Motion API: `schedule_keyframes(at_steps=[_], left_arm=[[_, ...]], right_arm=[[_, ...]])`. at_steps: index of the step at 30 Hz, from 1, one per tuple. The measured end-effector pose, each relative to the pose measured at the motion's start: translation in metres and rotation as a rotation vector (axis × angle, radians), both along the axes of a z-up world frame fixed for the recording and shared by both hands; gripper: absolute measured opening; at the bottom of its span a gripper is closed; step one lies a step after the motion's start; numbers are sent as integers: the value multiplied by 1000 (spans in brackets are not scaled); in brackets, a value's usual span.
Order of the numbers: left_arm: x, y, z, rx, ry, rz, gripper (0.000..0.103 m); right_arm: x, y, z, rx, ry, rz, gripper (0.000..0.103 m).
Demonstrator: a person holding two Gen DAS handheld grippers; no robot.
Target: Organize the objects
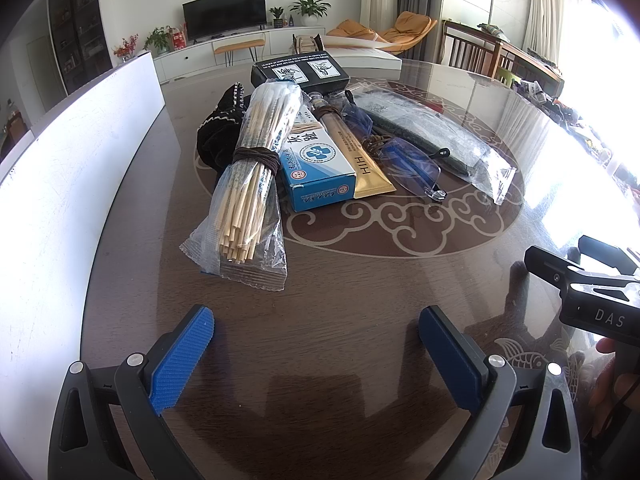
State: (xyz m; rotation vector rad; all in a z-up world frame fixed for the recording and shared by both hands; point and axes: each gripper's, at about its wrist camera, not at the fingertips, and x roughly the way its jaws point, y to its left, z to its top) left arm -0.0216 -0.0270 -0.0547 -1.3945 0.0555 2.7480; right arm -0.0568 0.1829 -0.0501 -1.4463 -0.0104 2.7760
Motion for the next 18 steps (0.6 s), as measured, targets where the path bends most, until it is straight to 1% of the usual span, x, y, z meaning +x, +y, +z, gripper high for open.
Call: schedule_keyframes(at_steps=[9,11,13,15,17,18], left_arm=[[1,0,0,2,1,-2,103],[4,-2,3,16,7,-3,103],[10,-9,10,31,40,23,103],[12,-17,20,63,67,48,103],[5,-26,32,90,86,74,103],[-1,-29,38,89,93,89,103]], right_arm=[[0,0,0,0,0,0,103],[0,0,0,0,0,0,103],[0,0,0,0,0,0,103],[0,-1,0,-1,0,0,103],[0,0,0,0,0,0,103],[0,0,0,0,0,0,103]])
